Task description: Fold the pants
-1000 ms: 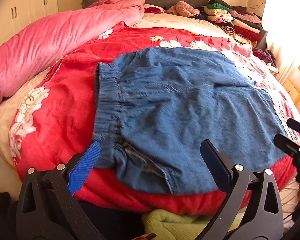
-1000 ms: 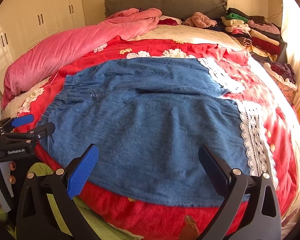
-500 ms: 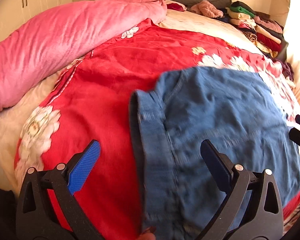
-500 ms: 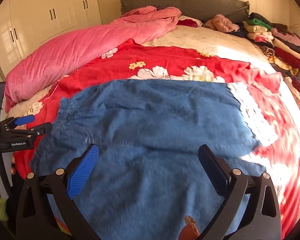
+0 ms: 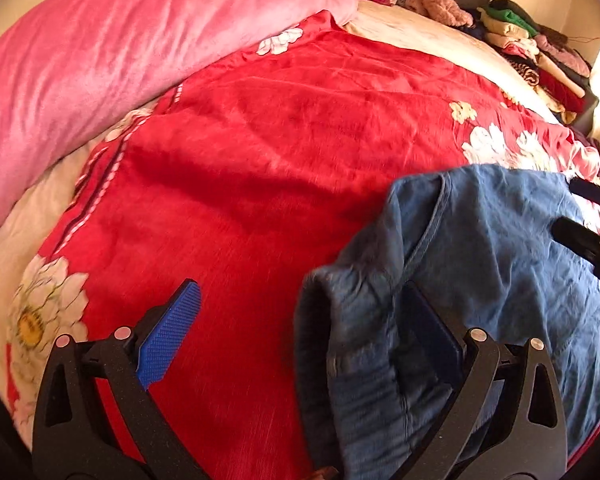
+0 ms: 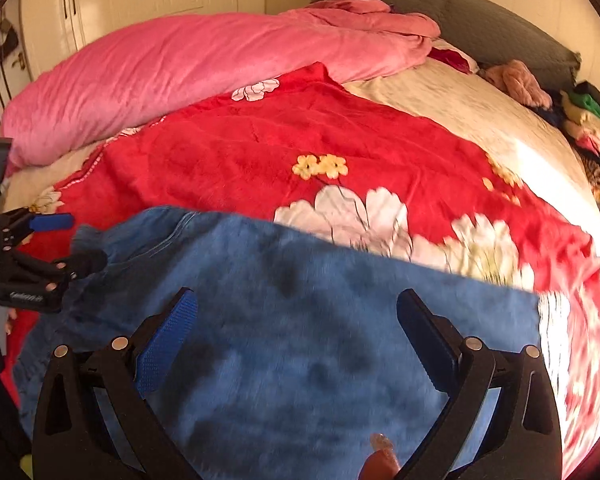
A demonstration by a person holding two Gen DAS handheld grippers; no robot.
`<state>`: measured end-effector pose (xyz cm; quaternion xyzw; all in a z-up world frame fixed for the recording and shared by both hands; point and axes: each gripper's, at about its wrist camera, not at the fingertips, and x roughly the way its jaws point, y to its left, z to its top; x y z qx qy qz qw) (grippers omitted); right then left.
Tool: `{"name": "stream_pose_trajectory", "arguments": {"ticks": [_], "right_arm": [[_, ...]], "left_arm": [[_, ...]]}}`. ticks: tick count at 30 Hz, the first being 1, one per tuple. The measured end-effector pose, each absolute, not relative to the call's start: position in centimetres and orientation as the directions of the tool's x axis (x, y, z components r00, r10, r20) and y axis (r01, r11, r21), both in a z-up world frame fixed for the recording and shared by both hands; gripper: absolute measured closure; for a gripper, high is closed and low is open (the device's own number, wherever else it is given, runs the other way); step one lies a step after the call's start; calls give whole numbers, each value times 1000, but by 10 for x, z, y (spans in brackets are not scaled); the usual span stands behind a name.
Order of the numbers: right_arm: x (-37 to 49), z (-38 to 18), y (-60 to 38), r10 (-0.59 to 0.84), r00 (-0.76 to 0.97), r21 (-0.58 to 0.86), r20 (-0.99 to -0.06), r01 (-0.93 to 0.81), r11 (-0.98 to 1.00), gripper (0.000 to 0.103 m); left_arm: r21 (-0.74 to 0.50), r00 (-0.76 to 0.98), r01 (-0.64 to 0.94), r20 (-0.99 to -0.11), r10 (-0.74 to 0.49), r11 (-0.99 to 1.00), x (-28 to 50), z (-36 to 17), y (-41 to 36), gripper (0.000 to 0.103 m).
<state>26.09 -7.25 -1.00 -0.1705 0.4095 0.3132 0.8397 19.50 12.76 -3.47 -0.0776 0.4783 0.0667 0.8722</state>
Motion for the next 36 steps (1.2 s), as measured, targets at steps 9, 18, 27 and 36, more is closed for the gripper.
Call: {"name": "stream_pose_trajectory", "arguments": {"ticks": [9, 18, 27, 36], "right_arm": [[289, -37, -28, 333, 416, -115, -846, -753, 648, 4], [275, -44, -11, 383, 361, -132, -850, -850, 509, 63], [218, -2, -63, 526, 398, -10, -752, -804, 595, 93], [116, 39, -132, 636, 401, 103, -660, -790, 604, 93]], "left_arm": [[-72, 587, -72, -809, -16, 995, 200, -37, 123, 73], [-80, 692, 20, -718, -72, 997, 162, 2, 109, 77], [-72, 718, 33, -692, -74, 997, 141, 9, 108, 76], [-76, 745, 133, -650, -150, 988, 85, 29, 83, 74]]}}
